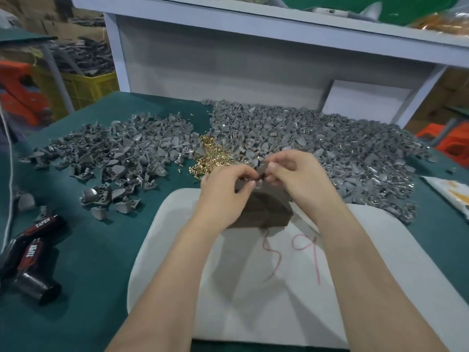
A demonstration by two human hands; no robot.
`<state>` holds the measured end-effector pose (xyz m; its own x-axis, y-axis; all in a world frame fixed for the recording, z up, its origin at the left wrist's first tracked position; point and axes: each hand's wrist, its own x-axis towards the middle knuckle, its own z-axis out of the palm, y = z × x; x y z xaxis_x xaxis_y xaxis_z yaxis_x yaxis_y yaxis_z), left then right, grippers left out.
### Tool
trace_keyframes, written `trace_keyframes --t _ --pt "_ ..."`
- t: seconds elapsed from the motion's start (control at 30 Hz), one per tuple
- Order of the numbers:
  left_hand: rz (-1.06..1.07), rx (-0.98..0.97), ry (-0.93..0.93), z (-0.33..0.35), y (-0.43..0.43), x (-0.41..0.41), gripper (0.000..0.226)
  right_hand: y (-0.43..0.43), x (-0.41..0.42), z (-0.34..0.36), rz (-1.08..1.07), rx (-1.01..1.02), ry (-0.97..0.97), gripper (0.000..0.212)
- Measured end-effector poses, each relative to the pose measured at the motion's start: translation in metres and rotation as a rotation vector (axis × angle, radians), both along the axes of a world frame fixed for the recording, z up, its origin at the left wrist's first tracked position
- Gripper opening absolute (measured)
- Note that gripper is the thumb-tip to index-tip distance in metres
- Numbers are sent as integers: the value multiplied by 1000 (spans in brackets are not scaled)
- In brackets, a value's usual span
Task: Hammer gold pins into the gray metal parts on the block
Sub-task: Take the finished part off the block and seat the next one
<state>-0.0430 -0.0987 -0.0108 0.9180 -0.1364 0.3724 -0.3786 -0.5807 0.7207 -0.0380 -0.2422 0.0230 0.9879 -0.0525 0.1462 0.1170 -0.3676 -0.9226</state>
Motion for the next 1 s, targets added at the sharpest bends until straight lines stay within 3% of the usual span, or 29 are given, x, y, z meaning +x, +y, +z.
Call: trace_keyframes --t 0.07,0.17,0.33,0.47,0.6,0.83,1.0 --pt "3 136 57 -2 -1 -1 18 -5 -9 -11 -6 61 -3 18" --pt "-7 181 49 -4 -1 -1 25 -4 -11 -23 -49 76 -54 23" --pt "149 172 -58 -6 -1 -2 28 -2 -6 -29 -133 -113 -237 27" --pt "165 305 -38 -9 -7 -3 30 -4 -3 -32 -111 -78 -172 30" --pt "138 266 -21 -9 -7 -3 10 -4 -3 -33 -70 -103 -168 30" --pt "57 166 49 -3 -5 -4 25 -1 -5 -35 -23 -273 -206 20" --pt "97 93 61 -1 -2 -5 13 1 -5 -39 -24 -324 -198 20"
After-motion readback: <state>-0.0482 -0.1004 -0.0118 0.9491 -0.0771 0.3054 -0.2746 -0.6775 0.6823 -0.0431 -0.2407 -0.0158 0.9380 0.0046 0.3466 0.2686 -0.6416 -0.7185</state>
